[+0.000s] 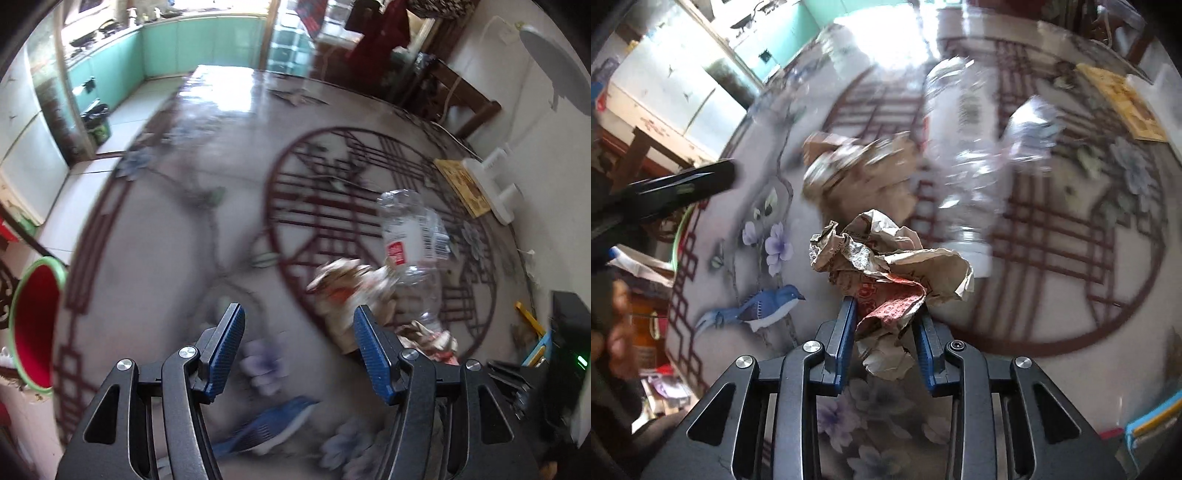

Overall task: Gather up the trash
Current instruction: 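Grasp brown crumpled paper with the right tool while the left tool grasps newspaper wad, then carry both paper wads over the red bucket, then open both tools to drop the paper wads into the bucket, then move both tools back over the bottles and wrapper on the table, then grasp the clear plastic bottle with the left tool while the right tool grasps the clear wrapper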

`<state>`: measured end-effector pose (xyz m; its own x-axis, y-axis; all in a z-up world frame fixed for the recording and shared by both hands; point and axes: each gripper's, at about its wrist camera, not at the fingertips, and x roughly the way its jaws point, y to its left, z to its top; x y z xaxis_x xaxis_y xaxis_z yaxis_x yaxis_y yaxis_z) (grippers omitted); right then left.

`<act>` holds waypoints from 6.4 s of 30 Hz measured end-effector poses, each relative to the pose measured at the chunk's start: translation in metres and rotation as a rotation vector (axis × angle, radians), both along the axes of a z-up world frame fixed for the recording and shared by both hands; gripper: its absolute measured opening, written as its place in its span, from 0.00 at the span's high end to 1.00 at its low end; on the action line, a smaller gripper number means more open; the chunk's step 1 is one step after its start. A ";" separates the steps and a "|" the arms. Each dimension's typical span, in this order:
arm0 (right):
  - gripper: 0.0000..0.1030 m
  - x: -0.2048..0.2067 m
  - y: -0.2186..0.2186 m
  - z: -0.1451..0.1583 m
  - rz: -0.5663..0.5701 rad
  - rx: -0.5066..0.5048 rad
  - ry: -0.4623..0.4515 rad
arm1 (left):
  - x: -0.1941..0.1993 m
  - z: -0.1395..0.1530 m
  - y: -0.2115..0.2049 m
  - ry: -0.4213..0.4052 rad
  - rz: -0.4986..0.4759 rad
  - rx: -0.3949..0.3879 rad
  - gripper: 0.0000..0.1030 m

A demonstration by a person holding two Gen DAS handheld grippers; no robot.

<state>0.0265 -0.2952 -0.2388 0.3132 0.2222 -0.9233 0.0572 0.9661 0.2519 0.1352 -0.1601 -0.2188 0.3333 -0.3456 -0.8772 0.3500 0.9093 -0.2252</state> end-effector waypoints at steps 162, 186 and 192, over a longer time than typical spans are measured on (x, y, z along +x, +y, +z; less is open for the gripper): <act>0.18 0.081 0.128 0.096 0.006 -0.303 -0.286 | 0.022 0.027 0.259 -0.075 0.368 0.003 0.38; 0.45 0.110 -0.110 -0.020 -0.330 -0.181 -0.009 | -0.012 0.041 0.015 -0.024 0.117 -0.011 0.38; 0.71 0.096 -0.127 -0.015 -0.323 -0.126 -0.051 | 0.013 0.035 -0.048 -0.012 0.027 -0.011 0.38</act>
